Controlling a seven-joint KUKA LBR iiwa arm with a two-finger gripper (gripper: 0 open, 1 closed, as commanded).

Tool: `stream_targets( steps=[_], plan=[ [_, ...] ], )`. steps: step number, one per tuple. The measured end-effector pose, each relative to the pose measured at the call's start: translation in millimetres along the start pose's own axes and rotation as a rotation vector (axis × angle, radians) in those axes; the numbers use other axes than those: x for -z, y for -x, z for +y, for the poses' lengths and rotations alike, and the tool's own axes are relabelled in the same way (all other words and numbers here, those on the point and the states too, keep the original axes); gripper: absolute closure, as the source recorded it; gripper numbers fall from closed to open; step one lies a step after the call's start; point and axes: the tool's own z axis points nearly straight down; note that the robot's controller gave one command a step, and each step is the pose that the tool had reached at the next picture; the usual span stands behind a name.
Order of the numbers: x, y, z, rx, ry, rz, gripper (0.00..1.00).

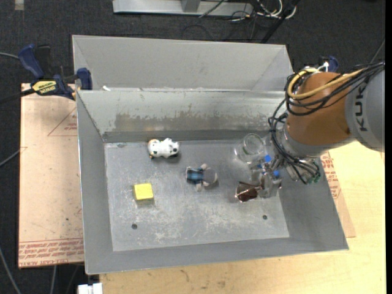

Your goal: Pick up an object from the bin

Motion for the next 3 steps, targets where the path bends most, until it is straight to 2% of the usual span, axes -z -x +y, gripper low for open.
stream_targets(
  steps=[3],
  plan=[
    [40.2,1.5,-0.4,0.0,-0.004,-0.007,1.0]
  ],
)
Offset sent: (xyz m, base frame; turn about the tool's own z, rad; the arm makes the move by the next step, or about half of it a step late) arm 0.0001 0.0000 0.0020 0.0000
